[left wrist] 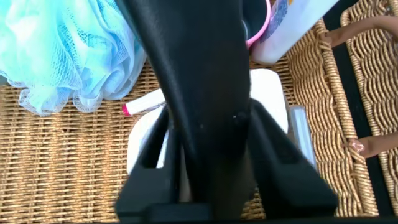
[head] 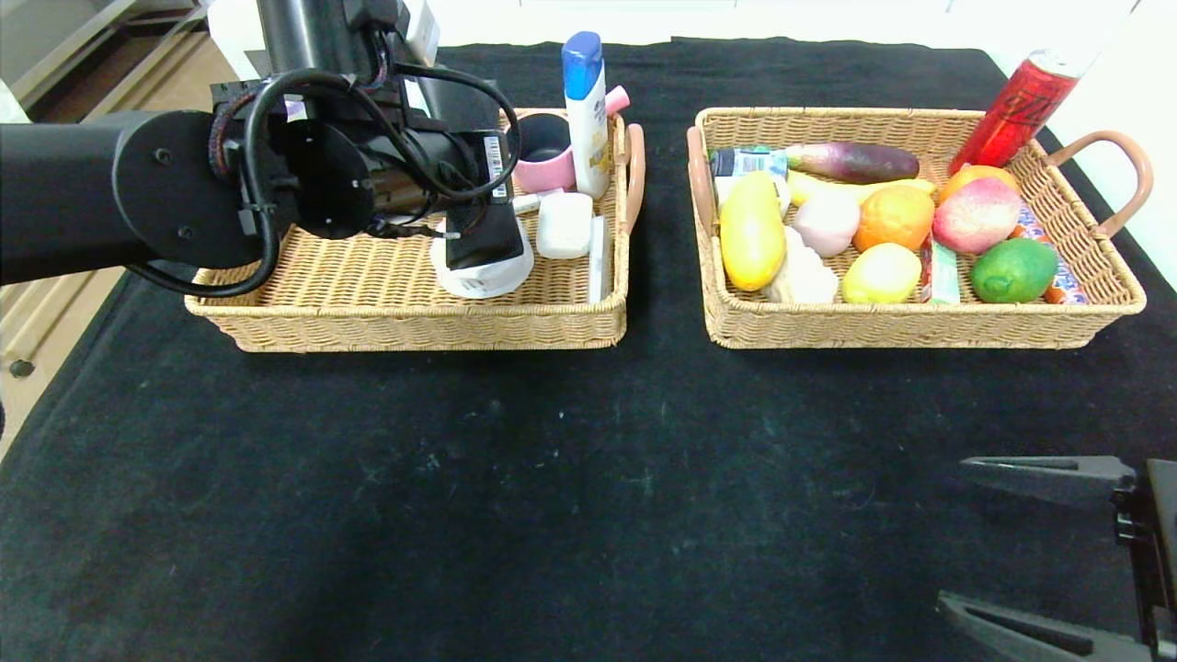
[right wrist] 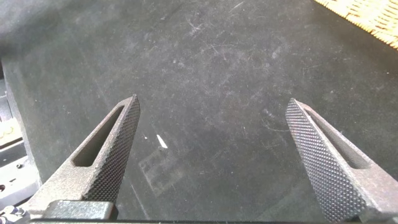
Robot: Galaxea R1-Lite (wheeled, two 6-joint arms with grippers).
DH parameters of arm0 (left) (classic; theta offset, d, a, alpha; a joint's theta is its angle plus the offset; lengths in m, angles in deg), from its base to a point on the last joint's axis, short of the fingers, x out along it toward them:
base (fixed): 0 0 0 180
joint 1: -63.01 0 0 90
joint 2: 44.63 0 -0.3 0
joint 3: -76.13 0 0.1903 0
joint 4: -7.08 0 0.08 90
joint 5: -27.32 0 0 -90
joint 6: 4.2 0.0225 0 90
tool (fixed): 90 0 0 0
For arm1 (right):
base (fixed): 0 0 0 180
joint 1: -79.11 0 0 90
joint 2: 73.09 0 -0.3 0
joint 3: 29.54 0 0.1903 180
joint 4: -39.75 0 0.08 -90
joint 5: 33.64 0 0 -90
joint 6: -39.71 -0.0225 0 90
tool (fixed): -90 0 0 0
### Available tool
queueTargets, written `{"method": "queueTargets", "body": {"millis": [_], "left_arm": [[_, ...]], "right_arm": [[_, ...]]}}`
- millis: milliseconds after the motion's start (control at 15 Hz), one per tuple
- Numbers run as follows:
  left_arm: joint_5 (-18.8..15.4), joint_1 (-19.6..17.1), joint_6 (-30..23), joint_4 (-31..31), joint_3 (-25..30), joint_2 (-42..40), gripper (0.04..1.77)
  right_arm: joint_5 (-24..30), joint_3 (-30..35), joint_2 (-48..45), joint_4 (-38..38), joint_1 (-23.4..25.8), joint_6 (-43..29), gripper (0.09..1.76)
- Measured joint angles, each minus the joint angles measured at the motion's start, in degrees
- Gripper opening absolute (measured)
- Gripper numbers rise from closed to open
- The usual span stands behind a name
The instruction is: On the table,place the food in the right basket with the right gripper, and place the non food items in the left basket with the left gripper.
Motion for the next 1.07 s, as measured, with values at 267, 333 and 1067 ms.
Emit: {"method": "queueTargets", "body": {"millis": [267, 333, 1067], "left_arm": [[0.22, 0.01, 0.06, 0.21, 0.01, 0.18, 1.15], [0.24, 0.04, 0.09, 0.3, 0.01, 0.2, 1.23], [0.07, 0.54, 0.21, 1.16, 10.2, -6.05, 1.59]], "right_arm": [[-0.02, -0.06, -0.05, 0.09, 0.02, -0.02, 1.71], [0.0, -0.09, -0.05, 0.11, 0.06, 0.0, 1.71], [-0.11, -0.22, -0.09, 0.13, 0.17, -0.02, 1.71]]}}
